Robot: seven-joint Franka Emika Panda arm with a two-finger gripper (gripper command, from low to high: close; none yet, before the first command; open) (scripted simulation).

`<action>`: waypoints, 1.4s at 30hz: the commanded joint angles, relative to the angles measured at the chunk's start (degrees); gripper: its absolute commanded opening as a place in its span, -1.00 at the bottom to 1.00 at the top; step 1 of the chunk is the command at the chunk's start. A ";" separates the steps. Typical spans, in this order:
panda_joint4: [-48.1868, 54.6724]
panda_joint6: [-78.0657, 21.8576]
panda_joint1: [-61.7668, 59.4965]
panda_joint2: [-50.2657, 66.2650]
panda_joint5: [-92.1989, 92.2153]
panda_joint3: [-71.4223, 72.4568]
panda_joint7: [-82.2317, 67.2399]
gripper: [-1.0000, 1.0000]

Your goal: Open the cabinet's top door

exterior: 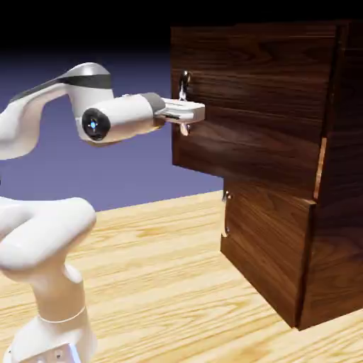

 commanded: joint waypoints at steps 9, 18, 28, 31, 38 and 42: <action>-2.14 -14.99 0.02 5.24 -15.61 -18.69 -6.45 -1.00; 3.10 -30.65 0.58 18.76 -33.64 -37.38 -14.76 -1.00; 17.59 -48.01 7.82 39.53 -50.20 -54.54 -24.39 -1.00; 23.01 -53.31 10.99 45.76 -53.63 -58.96 -27.11 -1.00; 36.59 -66.36 18.59 60.29 -59.11 -68.52 -33.92 -1.00; 44.32 -74.01 22.01 68.60 -60.92 -73.22 -38.48 -1.00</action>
